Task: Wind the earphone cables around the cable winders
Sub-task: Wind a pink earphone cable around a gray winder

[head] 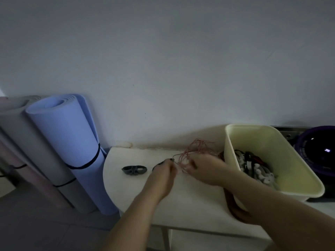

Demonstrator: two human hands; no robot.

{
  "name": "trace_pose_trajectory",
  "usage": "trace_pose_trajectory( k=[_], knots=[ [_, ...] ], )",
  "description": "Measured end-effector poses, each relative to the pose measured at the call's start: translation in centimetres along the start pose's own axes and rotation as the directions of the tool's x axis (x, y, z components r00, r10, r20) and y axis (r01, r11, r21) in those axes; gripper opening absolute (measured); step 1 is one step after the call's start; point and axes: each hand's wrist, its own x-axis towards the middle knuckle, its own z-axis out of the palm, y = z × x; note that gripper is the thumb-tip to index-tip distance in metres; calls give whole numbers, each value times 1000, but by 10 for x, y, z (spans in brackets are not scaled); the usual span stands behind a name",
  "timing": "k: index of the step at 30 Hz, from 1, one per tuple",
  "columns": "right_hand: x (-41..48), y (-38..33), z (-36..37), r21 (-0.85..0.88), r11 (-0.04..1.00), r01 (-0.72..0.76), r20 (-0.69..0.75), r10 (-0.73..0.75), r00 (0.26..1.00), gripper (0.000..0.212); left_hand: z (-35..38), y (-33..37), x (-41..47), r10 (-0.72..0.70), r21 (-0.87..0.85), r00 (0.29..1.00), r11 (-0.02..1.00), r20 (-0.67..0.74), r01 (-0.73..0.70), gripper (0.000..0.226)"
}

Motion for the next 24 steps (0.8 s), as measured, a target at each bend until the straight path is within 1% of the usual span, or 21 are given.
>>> trace_pose_trajectory(
  k=[1,2,3,5,7,9,10,12,13,14,15,16,17,18,19,20,21,23,24],
  knots=[
    [2,2,-15,55,998,-14,-101,20,995,20,-12,4,6,-9,-129,995,992,-98,-4,16],
    [4,4,-30,121,992,-20,-172,41,984,22,-24,8,12,-30,-242,985,970,-173,-13,15],
    [5,4,-45,183,983,-20,-215,59,975,21,-40,13,17,-55,-337,975,941,-217,-22,15],
    [10,8,-66,259,965,-35,-294,113,949,16,-64,22,28,-105,-520,960,853,-258,-46,12],
    [17,9,-86,327,944,-49,-381,179,907,9,-92,34,40,-130,-653,945,750,-301,-105,16],
    [23,10,-103,410,911,-54,-419,240,876,7,-119,48,47,-143,-748,928,639,-345,-180,19],
    [25,10,-113,432,900,-59,-431,263,863,9,-133,56,49,-148,-769,916,602,-373,-215,19],
    [28,11,-124,476,876,-83,-428,313,848,15,-151,67,49,-155,-782,904,572,-399,-247,20],
    [29,8,-130,544,835,-78,-405,344,847,19,-161,72,47,-151,-776,900,577,-409,-256,20],
    [28,5,-134,658,749,-73,-355,394,848,24,-167,76,45,-133,-769,906,586,-402,-256,20],
    [28,2,-139,796,603,-59,-281,453,846,29,-172,79,43,-108,-743,912,622,-395,-248,19],
    [26,-2,-145,916,398,-45,-171,491,854,35,-176,81,41,-76,-690,914,682,-398,-244,18],
    [23,-9,-153,985,164,-44,-42,485,874,40,-181,83,39,-42,-619,914,748,-404,-240,16],
    [19,-13,-159,998,-38,-55,66,445,893,45,-183,86,37,-9,-557,915,796,-404,-238,13],
    [17,-18,-165,985,-159,-72,129,391,911,49,-187,90,37,21,-507,913,826,-407,-245,10],
    [16,-20,-165,977,-188,-97,157,341,927,53,-189,94,38,42,-480,912,840,-408,-253,9],
    [16,-22,-164,980,-154,-126,167,296,940,54,-193,100,39,57,-465,911,846,-409,-262,9],
    [13,-27,-154,986,-7,-167,165,201,966,48,-199,115,41,75,-452,907,848,-413,-276,11],
    [10,-30,-147,980,86,-177,164,139,977,43,-203,124,42,88,-452,905,844,-415,-290,12]
  ],
)
